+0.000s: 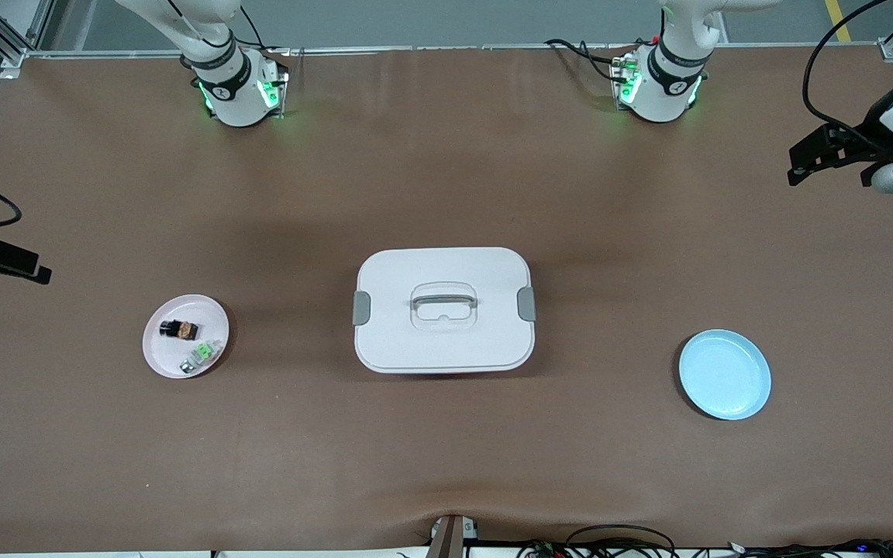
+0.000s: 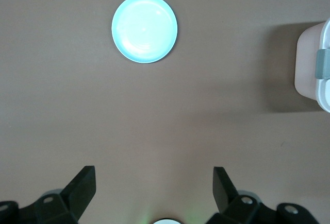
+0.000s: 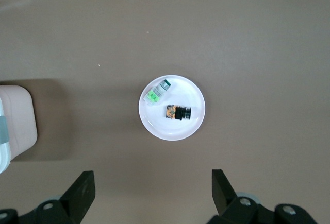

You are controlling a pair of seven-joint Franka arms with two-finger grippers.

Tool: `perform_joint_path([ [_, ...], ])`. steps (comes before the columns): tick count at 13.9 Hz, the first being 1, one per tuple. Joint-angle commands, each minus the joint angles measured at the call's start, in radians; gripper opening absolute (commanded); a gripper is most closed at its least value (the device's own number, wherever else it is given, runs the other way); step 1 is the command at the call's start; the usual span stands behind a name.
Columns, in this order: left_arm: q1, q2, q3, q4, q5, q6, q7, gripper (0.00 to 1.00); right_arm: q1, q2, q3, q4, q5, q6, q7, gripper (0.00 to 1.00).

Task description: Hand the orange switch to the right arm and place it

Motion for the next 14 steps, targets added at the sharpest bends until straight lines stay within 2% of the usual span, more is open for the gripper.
perform_joint_path([
  [1, -0.002, -0.028, 0.009, -0.022, -0.011, -0.007, 0.023, 1.0, 0.008, -0.025, 0.003, -0.007, 0.002, 0.006, 0.017, 1.0],
  [8, -0.002, -0.028, 0.009, -0.024, -0.011, -0.007, 0.023, 1.0, 0.025, -0.045, 0.0, -0.018, 0.002, -0.009, 0.025, 1.0],
  [11, -0.002, -0.028, 0.009, -0.024, -0.011, -0.007, 0.023, 1.0, 0.068, -0.055, -0.014, -0.018, -0.003, -0.025, 0.097, 1.0],
  [14, -0.002, -0.028, 0.009, -0.024, -0.011, -0.007, 0.023, 1.0, 0.174, -0.055, -0.147, -0.018, 0.01, -0.018, 0.083, 1.0],
])
